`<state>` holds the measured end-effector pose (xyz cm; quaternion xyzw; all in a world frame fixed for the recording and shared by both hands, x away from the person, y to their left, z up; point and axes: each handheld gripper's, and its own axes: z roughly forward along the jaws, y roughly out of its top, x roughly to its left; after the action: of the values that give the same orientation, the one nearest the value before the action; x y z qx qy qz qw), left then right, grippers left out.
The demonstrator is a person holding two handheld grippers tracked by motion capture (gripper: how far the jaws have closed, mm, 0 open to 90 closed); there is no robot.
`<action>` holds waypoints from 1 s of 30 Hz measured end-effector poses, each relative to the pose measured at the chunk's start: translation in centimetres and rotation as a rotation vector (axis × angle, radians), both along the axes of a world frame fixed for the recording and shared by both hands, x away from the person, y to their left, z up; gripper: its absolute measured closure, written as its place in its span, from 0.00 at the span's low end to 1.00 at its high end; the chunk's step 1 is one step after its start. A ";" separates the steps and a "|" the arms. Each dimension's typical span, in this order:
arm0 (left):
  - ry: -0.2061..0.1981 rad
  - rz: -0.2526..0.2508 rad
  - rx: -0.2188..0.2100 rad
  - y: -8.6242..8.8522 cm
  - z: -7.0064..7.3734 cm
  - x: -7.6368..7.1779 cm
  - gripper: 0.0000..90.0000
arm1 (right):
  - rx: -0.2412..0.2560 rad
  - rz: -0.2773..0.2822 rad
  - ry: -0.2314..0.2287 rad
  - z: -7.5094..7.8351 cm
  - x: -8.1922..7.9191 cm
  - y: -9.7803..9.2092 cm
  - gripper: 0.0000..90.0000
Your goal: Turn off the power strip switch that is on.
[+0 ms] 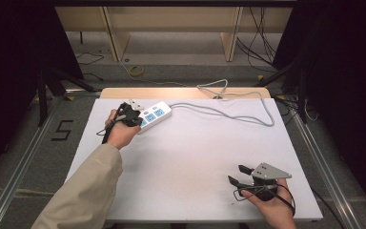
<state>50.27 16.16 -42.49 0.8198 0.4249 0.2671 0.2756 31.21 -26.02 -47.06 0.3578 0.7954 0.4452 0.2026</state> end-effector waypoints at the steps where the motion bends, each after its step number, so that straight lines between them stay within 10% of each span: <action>1: 0.004 -0.001 0.004 0.0 0.0 0.2 1.00 | 0.001 -0.002 0.000 0.0 0.0 0.0 0.48; 30: 0.040 0.011 0.009 -0.9 -0.4 3.7 1.00 | 0.002 -0.001 -0.001 0.0 0.0 -0.2 0.48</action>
<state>53.99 15.30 -42.89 0.8239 0.4336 0.2542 0.2620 31.18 -26.24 -47.06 0.3580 0.7948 0.4460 0.2029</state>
